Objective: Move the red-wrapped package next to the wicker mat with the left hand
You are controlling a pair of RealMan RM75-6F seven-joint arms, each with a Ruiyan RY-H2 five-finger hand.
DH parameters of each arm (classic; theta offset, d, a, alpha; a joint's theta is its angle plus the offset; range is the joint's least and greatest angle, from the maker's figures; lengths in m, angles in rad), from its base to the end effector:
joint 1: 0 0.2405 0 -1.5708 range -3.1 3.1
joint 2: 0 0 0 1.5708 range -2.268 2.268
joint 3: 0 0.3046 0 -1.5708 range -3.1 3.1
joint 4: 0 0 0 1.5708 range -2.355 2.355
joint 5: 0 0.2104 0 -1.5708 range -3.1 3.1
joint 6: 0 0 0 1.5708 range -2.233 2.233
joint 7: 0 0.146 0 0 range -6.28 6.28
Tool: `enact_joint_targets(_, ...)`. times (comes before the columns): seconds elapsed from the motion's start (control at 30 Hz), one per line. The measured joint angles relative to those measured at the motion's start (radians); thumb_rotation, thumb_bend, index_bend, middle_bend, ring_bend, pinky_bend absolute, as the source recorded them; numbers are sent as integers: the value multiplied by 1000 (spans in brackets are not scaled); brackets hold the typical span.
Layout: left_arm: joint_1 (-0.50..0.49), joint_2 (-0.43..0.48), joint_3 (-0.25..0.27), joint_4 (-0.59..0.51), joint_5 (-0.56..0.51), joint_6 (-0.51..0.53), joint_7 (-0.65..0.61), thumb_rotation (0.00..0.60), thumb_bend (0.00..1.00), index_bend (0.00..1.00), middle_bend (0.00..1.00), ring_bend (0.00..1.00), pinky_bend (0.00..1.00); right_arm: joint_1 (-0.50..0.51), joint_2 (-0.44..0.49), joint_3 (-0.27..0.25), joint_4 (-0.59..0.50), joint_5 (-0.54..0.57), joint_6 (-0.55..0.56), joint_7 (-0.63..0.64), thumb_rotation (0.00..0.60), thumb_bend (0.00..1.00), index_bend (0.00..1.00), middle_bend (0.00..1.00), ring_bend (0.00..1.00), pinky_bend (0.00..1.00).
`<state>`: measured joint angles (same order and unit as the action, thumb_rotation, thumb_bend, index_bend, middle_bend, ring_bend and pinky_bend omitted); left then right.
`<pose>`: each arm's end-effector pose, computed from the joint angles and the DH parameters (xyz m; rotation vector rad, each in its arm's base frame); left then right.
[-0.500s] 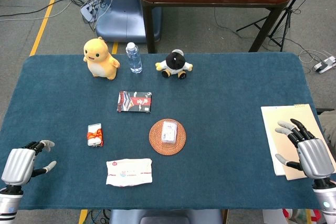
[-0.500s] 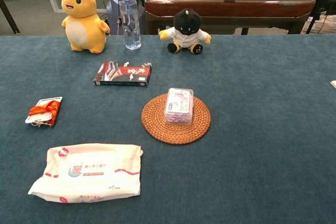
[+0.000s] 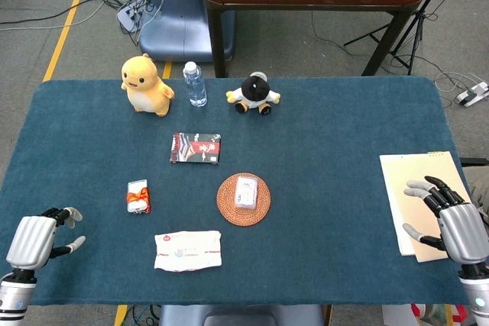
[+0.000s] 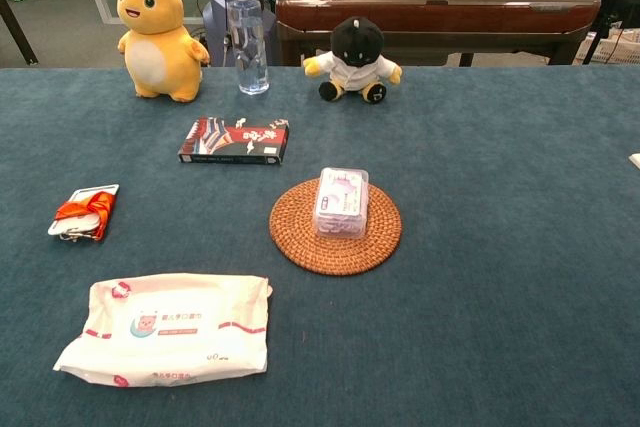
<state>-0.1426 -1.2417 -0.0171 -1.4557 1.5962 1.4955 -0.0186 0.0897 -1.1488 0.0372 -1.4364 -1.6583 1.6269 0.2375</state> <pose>-0.3542 0.2017 0.1398 -1.5129 -0.8317 -0.9700 -0.3564 -0.1853 0.1919 1.4344 -0.8228 1.1419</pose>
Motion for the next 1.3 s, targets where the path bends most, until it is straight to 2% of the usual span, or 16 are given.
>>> enact_joint_targets(0.1, -10, -9, -6, -10, 5, 0, 5, 600, 21, 515, 588, 536, 763, -8, 3, 0, 1, 7, 5, 4, 600, 61, 352, 322, 184, 401)
enact_joint_targets(0.2, -29, -18, -15, -13, 13, -9, 14, 600, 21, 576, 632, 561, 770, -13, 6, 0, -2, 4, 19, 6, 600, 61, 359, 331, 194, 401)
enact_joint_targets(0.5, -118, -51, -61, -34, 7, -95, 89, 600, 3, 856, 944, 786, 970, -28, 13, 2, 2, 9, 36, 30, 600, 61, 361, 336, 201, 401)
enact_joint_targets(0.57, -145, -59, -73, -38, -2, -125, 114, 600, 0, 920, 992, 844, 996, -29, 13, 2, 1, 7, 39, 30, 600, 61, 361, 336, 201, 401)
enact_joint_targets(0.67, -179, -77, -92, -35, -16, -154, 129, 600, 0, 992, 1000, 917, 1000, -29, 12, 1, 1, 3, 38, 29, 600, 62, 361, 338, 202, 401)
enact_joint_targets(0.83, -220, -110, -108, 14, -31, -192, 136, 600, 0, 1000, 1000, 944, 1000, -28, 13, -2, -1, -2, 33, 28, 600, 61, 361, 338, 202, 401)
enact_joint_targets(1.3, -300, -214, -113, 218, -90, -293, 112, 600, 0, 1000, 1000, 936, 1000, -30, 15, -1, -2, -3, 33, 32, 600, 62, 361, 339, 202, 401)
